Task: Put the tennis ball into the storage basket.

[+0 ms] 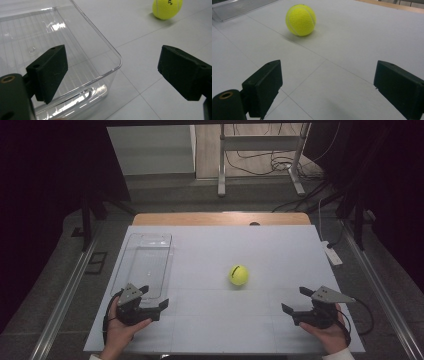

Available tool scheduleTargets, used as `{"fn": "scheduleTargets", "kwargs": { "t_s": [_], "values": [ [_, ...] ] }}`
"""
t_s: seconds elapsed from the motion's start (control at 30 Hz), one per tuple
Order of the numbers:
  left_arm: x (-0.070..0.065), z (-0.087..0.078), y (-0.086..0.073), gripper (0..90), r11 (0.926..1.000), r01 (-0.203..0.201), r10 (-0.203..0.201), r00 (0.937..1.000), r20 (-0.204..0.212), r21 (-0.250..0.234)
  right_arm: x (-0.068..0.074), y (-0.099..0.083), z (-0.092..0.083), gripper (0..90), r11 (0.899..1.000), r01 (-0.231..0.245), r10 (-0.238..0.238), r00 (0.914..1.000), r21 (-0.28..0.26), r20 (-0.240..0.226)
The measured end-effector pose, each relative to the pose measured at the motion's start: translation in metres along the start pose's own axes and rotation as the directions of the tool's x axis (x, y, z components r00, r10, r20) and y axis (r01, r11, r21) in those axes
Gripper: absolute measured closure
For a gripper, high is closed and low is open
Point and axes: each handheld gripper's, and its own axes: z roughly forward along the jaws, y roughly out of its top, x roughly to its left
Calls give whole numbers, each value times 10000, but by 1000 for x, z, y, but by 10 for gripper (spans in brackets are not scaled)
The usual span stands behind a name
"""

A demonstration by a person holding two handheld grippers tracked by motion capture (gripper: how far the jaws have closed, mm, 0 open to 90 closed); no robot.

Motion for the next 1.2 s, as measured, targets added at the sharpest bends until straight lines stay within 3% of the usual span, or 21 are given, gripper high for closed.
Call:
{"fn": "scheduleTargets", "kwargs": {
  "t_s": [0.83, 0.97, 1.2],
  "values": [
    [-1, -2, 2, 103, 9999, -62, 61, 10000, -70, -114, 0, -2, 3, 97, 9999, -150, 149, 9994, -15, -327],
    [1, -3, 3, 105, 9999, 53, -53, 10000, -9, -162, 3, -2, 0, 97, 9999, -102, 101, 9997, -38, -224],
    [-2, 1, 5, 105, 9998, -85, 86, 10000, 43, -165, 4, -4, -3, 99, 9999, -131, 131, 9998, -17, -156]
  ]
}}
